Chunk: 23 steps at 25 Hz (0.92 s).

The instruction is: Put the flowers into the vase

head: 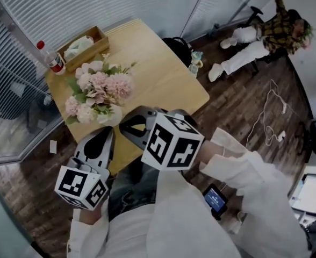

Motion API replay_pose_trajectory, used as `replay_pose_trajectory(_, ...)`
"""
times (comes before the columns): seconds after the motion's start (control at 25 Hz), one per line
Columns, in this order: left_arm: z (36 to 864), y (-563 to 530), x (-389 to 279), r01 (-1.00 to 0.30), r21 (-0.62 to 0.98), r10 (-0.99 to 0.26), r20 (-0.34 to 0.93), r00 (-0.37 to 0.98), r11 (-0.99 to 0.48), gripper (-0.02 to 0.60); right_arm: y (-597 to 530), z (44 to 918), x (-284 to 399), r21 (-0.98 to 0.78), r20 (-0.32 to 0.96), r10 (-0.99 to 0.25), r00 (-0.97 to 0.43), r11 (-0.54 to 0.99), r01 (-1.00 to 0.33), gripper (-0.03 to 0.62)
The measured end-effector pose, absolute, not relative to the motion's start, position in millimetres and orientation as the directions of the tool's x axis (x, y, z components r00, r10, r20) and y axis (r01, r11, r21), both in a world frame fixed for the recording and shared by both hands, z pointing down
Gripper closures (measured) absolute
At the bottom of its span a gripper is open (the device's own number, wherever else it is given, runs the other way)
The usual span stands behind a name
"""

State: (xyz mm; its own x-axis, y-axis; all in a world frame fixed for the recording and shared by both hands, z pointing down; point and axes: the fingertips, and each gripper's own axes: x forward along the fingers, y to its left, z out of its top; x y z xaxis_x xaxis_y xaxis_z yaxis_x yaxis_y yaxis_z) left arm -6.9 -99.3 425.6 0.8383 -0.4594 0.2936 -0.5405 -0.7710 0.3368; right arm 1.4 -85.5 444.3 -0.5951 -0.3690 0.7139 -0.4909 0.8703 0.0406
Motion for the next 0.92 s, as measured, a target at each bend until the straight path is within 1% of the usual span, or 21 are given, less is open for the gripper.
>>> replay_pose_trajectory(0.16,419.4,-105.4,-5.6,-0.541,0.336,-0.470,0.274,0.839,-0.771,0.572,-88.2,433.6,0.6,0.027,0.683,-0.400,-0.611,0.850,-0.525,0.582)
replay_pose_trajectory(0.44,411.9,-113.0,-1.9,-0.524,0.340,-0.470,0.232,0.852,-0.781,0.572,-91.9,419.3,4.6,-0.077,0.575,-0.498,-0.649,0.757,-0.649,0.582)
replay_pose_trajectory(0.64,411.9,-113.9,-2.7,-0.511,0.334,-0.456,0.234,0.859,-0.792,0.572,-103.1,409.6,13.5,-0.046,0.493,-0.632,-0.597,0.667,-0.744,0.582)
replay_pose_trajectory(0.92,413.5,-112.1,-2.4,-0.508,0.363,-0.458,0.221,0.861,-0.781,0.572,-96.4,412.9,19.3,-0.147,0.413,-0.707,-0.575,0.571,-0.808,0.582)
